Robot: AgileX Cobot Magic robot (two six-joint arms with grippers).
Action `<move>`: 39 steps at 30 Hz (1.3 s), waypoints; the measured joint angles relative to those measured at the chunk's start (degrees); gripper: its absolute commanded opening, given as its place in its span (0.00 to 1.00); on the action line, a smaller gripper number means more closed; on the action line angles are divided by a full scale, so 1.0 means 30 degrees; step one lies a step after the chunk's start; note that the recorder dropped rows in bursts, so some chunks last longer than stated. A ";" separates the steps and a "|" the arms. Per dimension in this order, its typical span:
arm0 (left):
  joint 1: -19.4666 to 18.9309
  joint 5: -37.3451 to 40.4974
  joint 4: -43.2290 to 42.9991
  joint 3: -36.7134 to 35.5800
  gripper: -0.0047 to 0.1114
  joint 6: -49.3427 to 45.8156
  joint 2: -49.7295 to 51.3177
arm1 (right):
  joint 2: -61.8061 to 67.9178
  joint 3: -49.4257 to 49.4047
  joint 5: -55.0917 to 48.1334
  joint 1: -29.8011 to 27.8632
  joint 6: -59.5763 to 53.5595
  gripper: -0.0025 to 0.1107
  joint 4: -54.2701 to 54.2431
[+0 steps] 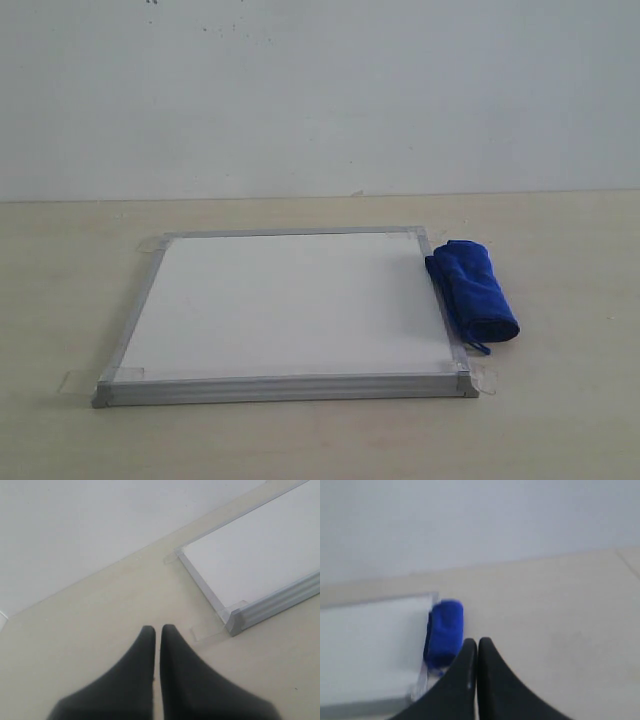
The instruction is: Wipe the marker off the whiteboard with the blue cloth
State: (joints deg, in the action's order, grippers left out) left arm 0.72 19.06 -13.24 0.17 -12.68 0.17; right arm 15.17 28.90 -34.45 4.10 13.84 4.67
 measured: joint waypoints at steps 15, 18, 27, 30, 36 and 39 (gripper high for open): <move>0.0000 0.0000 0.0000 0.0000 0.07 0.0000 0.0000 | -0.2148 -0.9357 1.2595 -0.2013 0.0238 0.02 0.0132; 0.0000 0.0000 0.0000 0.0000 0.07 0.0000 0.0000 | -0.2148 -0.9513 1.1995 -0.2013 0.0266 0.02 0.0132; 0.0000 0.0000 0.0000 0.0000 0.07 0.0000 0.0000 | -0.3358 -0.9557 0.8181 -0.2013 -0.0246 0.02 0.0132; 0.0000 0.0000 0.0000 0.0000 0.07 0.0000 0.0000 | -0.4562 -0.9557 0.6558 -0.2013 -0.0838 0.02 0.0132; 0.0000 0.0000 0.0000 0.0000 0.07 0.0000 0.0000 | -0.4933 -0.9643 0.5062 -0.2013 -0.1127 0.02 0.0224; 0.0000 0.0000 0.0000 0.0000 0.07 0.0000 0.0000 | -0.4933 -0.9643 0.5023 -0.2013 -0.1127 0.02 0.0224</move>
State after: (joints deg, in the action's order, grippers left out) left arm 0.72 19.06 -13.24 0.17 -12.68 0.17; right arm 0.37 -0.03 -19.38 -1.94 10.45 5.34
